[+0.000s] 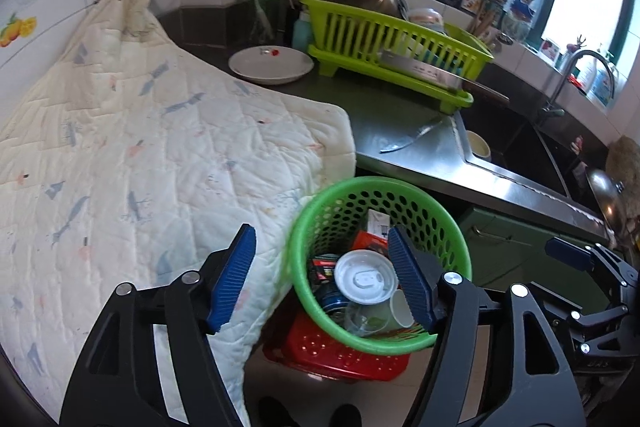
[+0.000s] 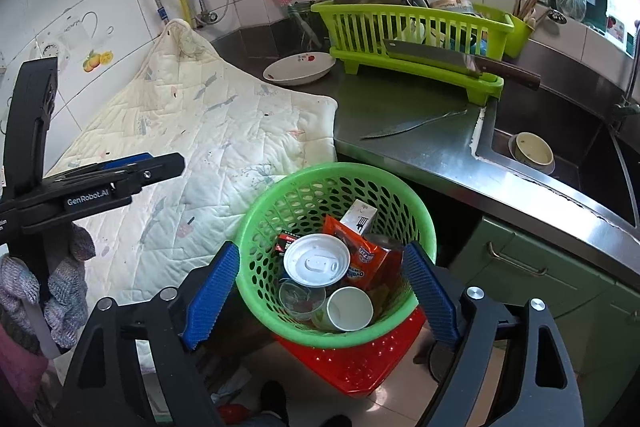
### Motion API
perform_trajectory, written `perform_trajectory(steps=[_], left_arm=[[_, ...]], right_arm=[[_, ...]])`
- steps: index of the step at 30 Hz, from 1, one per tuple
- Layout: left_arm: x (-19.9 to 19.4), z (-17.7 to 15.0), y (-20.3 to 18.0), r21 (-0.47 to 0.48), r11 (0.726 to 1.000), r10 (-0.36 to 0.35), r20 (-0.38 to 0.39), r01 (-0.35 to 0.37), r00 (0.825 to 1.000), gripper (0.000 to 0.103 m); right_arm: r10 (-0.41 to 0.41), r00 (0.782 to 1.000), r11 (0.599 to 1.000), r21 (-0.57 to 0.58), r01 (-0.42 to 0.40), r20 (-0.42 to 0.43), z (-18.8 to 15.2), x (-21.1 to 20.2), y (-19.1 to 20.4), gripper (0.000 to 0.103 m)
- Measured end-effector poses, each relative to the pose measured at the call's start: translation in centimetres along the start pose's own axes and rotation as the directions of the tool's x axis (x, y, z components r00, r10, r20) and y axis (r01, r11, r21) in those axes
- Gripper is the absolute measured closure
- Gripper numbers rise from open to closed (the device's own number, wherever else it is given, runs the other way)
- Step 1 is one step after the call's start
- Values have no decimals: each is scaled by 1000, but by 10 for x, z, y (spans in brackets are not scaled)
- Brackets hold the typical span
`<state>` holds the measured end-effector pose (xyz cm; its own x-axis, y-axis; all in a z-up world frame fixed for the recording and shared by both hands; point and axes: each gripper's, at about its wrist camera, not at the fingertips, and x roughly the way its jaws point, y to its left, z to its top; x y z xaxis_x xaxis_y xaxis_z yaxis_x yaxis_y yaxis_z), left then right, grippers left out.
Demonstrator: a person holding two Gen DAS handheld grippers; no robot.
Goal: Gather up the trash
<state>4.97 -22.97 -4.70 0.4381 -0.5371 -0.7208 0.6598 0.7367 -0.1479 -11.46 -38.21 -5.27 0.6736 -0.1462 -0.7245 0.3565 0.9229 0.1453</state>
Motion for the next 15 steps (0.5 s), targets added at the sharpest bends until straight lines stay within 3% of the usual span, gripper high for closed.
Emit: perform_trajectory(steps=[1,5,7,15], left_arm=[[-5,-1,3,-5,1000,12,10,-12,1000,24],[-24,-5,12,-10,998,66,47,-66,997,21],[-34,-7,17,-20,995,94,64,-93,993,14],[-66,-21,35,-71,972,231,105,-224,967,5]], right_arm=[[2,1000,1000,-4,-2,1,0,-1,2,18],[3,1000,1000,-19,-3,4,1,-3,9,15],[2,1000,1000,-27,-1,8,3,-5,12,14],[-10,1000,997,-80,12,24,7,-12,31,11]])
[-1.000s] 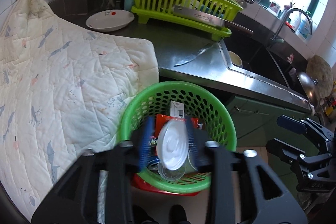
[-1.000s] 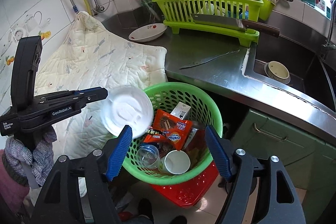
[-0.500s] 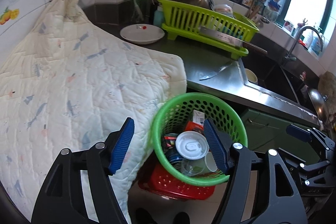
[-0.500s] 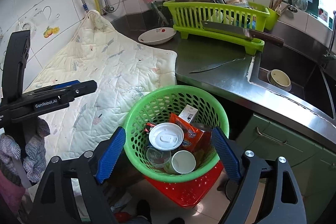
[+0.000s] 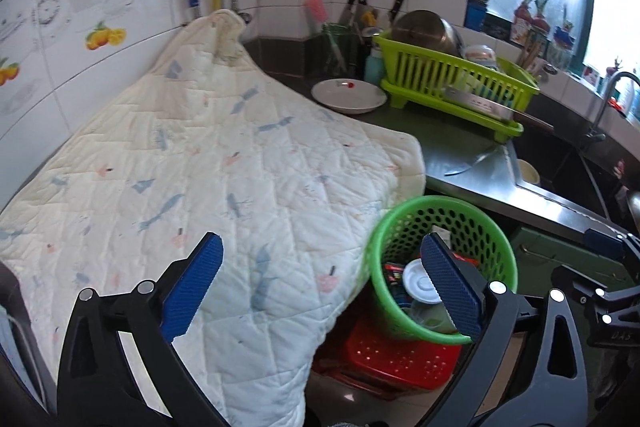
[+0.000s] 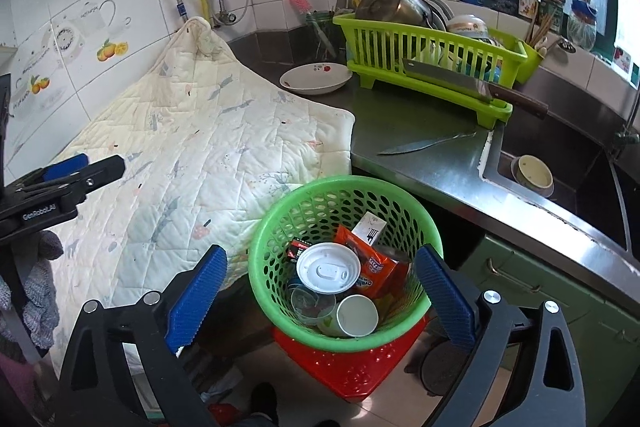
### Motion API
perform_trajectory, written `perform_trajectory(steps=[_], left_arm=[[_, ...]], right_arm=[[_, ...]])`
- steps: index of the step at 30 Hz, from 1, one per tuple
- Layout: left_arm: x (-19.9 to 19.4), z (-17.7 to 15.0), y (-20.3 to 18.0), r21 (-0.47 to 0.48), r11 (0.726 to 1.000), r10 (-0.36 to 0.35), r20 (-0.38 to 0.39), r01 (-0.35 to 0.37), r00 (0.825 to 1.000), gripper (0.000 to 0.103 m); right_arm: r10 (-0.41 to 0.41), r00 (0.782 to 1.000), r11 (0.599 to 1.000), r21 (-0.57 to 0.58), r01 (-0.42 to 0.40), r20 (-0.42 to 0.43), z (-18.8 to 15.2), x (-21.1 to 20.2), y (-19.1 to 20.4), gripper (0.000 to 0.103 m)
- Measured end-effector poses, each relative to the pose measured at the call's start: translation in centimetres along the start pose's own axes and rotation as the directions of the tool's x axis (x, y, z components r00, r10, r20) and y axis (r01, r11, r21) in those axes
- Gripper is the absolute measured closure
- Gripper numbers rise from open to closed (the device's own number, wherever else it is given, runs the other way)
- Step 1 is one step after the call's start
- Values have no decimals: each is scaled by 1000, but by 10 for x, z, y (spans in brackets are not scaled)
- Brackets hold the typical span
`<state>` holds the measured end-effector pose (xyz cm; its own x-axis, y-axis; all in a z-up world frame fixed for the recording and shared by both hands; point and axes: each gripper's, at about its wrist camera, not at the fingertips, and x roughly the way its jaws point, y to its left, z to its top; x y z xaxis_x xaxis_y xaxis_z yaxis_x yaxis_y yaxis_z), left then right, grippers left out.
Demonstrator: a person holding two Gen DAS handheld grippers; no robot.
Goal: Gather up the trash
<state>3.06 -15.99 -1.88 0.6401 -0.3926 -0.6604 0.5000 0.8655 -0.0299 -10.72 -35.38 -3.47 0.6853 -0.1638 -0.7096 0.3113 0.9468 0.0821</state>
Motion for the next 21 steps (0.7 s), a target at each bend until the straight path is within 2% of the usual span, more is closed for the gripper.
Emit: perform_trajectory(steps=[3,11,21], left_arm=[[-9,-5,10,-29,998,54,7,-54,999,5],[-30,-14,29,-73,987,146,24,-144,989,5],[-53,-17,40,-111,970,223,58,-216,973,5]], right_arm=[[0,1000,1000,-10,0,2,1,-1,5,11],[11,1000,1000,-20,-10,6,5,-5,12,10],[37,999,999,-25,-37,4,10,-3,17,10]])
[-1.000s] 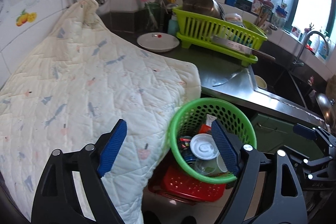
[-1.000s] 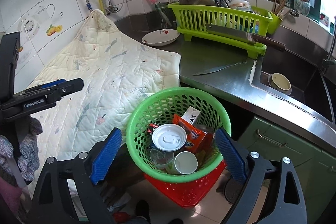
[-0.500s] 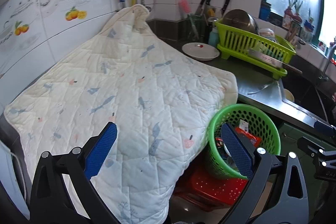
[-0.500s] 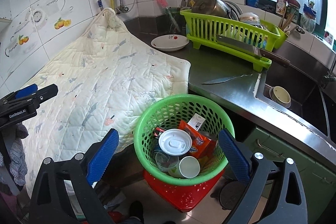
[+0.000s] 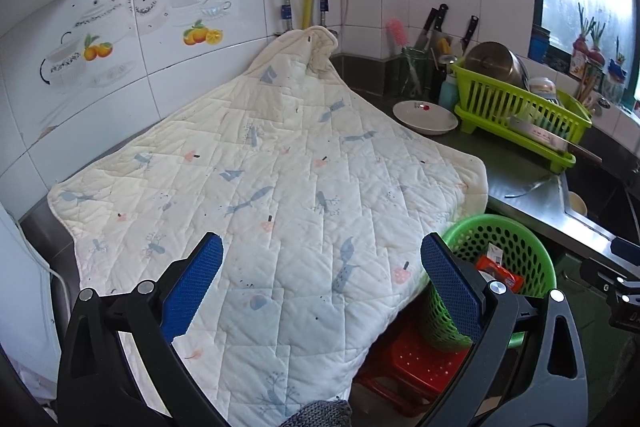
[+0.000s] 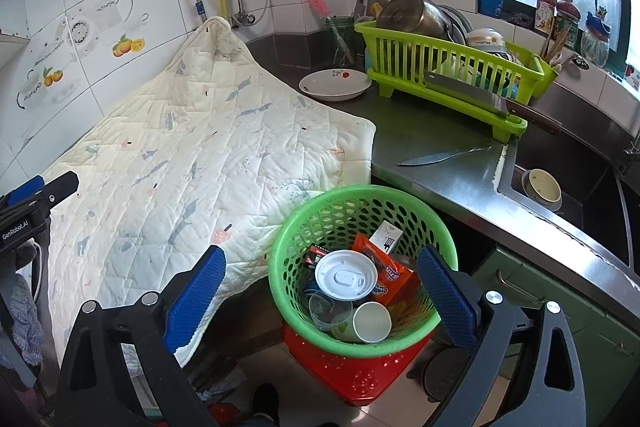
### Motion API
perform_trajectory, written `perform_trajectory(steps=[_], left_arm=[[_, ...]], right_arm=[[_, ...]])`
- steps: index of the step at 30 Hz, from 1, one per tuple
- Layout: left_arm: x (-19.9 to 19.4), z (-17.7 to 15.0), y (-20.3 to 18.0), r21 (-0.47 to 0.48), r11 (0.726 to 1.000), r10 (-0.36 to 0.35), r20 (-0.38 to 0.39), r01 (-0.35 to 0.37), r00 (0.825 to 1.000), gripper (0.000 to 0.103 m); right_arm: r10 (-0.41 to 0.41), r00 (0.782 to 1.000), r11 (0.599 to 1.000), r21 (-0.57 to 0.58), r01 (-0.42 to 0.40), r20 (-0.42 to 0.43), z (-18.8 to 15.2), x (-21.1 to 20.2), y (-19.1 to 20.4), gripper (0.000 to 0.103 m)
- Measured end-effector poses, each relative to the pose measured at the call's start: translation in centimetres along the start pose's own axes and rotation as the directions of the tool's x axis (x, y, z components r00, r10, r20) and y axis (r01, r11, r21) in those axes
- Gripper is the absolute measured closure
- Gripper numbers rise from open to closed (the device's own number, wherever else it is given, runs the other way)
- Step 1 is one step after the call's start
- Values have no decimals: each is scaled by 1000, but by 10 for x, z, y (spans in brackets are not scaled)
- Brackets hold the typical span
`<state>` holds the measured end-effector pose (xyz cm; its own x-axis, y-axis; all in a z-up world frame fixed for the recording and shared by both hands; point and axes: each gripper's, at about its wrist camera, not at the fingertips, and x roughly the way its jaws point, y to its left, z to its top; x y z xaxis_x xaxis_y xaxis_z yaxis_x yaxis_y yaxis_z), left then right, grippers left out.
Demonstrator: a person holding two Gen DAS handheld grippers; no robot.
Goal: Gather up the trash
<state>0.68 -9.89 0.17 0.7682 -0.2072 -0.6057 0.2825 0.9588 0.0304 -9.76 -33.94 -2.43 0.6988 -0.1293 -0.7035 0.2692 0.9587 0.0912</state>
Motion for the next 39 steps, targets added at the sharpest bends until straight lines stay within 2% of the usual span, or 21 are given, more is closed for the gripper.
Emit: perform_trajectory(steps=[5,24,39], left_arm=[[-2,-2,-7,26,999,35,10,-35,999,5],[-10,-2,-26,78,996,30,71,-36,997,5],[-17,-4,-28,96,995,29,91,-37,995,5]], right_arm=[[12,1000,1000,-10,-12,-1,2,2,3,10],[5,1000,1000,8,-5,13,9,-3,-5,9],[6,1000,1000,4,-6,20,12,-6,-1,9]])
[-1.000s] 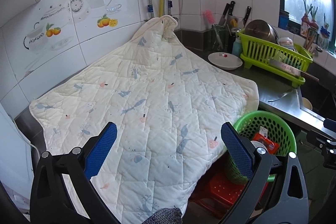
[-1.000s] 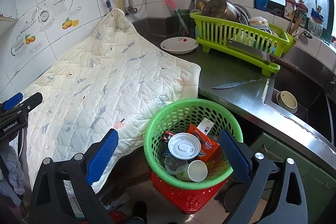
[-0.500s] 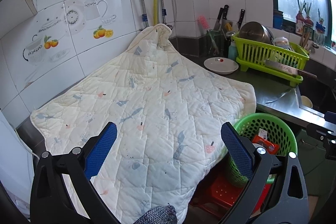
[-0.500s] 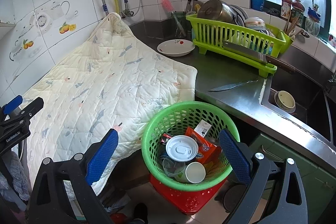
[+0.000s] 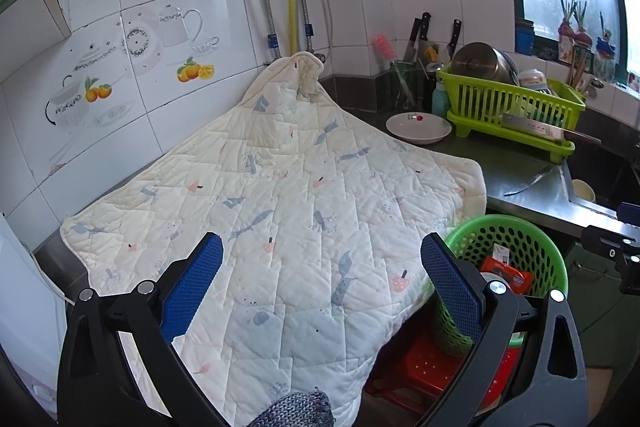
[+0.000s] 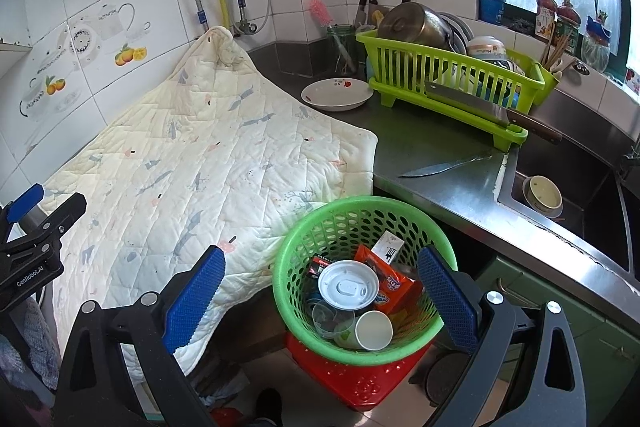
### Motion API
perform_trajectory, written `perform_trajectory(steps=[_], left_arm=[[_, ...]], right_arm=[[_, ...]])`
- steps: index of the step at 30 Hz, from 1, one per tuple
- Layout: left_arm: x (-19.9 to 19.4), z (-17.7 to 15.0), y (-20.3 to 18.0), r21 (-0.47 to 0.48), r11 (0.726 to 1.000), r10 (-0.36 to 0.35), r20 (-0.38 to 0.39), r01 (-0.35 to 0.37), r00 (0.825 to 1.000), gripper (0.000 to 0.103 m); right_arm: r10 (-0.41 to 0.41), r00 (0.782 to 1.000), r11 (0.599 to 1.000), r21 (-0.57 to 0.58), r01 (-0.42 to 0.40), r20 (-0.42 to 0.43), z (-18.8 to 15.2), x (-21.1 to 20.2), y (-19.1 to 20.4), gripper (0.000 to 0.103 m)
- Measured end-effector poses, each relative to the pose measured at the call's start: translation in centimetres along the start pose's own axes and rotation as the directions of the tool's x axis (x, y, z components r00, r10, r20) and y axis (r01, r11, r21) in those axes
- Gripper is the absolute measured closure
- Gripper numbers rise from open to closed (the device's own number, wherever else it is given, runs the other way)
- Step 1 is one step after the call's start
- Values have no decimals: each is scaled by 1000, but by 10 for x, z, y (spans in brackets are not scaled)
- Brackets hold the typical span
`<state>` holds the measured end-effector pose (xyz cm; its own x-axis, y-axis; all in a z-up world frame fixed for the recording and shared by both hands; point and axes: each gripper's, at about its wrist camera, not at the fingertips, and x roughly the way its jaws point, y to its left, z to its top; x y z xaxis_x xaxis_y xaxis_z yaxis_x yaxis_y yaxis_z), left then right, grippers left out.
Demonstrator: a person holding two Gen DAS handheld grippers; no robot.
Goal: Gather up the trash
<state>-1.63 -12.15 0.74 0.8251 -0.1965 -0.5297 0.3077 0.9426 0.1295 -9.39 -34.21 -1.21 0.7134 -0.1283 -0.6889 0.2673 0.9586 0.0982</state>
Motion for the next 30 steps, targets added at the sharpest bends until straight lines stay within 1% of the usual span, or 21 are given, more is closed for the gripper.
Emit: perform_trajectory(steps=[13,30], left_arm=[[-6,0,1,1,1000,15,12,-15,1000,5],[-8,2,1,-3,1000,18,23,-18,1000,5]], right_arm=[[2,1000,1000,-7,-2,7,1,-5,1,9],[6,1000,1000,-11,-6,6,2,-3,3,9]])
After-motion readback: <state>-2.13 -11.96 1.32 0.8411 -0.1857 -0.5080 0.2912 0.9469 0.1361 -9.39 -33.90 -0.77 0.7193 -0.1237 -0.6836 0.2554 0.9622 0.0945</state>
